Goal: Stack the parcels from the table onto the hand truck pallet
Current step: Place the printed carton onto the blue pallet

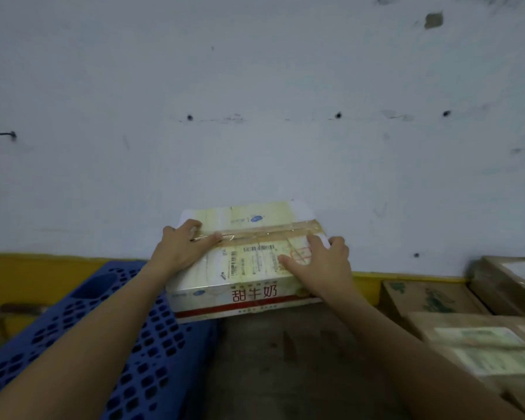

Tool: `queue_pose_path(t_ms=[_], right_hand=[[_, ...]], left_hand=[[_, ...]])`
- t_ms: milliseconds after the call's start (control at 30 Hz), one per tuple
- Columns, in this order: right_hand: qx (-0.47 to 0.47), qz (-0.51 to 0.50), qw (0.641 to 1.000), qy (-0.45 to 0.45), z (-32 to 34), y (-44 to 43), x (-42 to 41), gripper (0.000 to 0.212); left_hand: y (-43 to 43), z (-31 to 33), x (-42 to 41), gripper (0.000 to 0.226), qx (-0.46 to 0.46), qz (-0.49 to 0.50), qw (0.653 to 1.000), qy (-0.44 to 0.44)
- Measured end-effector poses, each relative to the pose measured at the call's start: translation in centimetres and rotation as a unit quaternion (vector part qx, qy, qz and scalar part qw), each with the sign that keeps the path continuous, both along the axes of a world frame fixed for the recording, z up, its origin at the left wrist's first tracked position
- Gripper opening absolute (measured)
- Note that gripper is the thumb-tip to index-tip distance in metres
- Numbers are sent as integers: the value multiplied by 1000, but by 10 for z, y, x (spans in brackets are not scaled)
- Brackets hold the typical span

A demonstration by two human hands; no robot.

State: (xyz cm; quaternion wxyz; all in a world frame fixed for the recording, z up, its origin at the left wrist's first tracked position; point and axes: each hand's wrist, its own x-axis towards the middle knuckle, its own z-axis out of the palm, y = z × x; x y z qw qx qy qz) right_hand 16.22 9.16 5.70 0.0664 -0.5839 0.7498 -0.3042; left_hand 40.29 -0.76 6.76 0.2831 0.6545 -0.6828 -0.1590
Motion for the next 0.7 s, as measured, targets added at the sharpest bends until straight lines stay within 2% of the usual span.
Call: queue_pose_path(t_ms=[200, 367, 700], right_hand=[[1, -26, 1000, -17, -14, 9, 118, 79], [40, -15, 999, -32, -19, 7, 200, 78], [54, 19, 998, -35, -26, -20, 289, 73]], left_hand=[[-3, -8, 115, 75, 18, -40, 999, 13], [0, -16, 197, 71, 47, -30, 998, 29], [-14, -20, 290, 72, 38, -23, 998, 32]])
